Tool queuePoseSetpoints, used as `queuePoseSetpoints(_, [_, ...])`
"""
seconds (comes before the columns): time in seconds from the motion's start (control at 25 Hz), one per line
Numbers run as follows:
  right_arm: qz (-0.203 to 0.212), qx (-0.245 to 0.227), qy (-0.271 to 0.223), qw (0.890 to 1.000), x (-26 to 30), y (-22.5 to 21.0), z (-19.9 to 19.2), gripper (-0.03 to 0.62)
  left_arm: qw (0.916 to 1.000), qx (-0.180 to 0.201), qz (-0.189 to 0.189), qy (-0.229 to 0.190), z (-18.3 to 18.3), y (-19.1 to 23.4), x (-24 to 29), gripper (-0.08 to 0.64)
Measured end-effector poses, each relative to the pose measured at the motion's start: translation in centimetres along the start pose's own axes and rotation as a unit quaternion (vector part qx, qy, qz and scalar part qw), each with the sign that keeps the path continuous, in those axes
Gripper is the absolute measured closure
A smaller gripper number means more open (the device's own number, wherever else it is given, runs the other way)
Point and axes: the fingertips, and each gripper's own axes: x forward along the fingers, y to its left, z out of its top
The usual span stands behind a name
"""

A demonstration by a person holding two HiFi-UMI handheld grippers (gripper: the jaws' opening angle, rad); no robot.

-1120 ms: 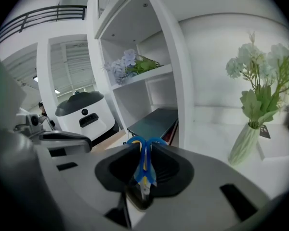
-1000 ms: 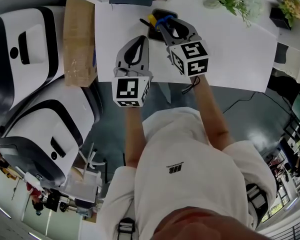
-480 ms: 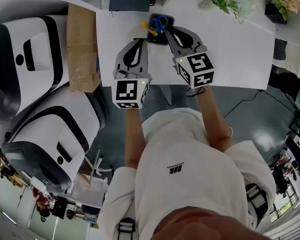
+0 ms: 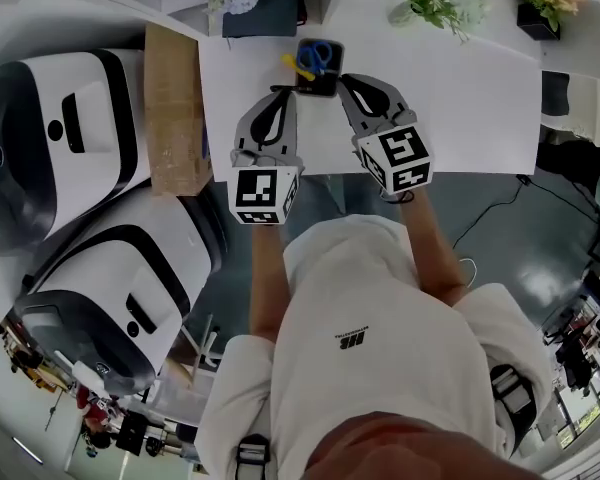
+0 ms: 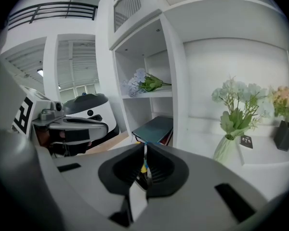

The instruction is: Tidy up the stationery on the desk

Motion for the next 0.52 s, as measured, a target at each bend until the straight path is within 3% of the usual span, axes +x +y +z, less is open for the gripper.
queuePoseSetpoints(0.52, [-0.018,-0.001,0.000,1.000,-2.2,1.3,0.2,0.584,0.9997,0.011,-0.020,-0.007,1.2,-0.3,-1.6,0.560])
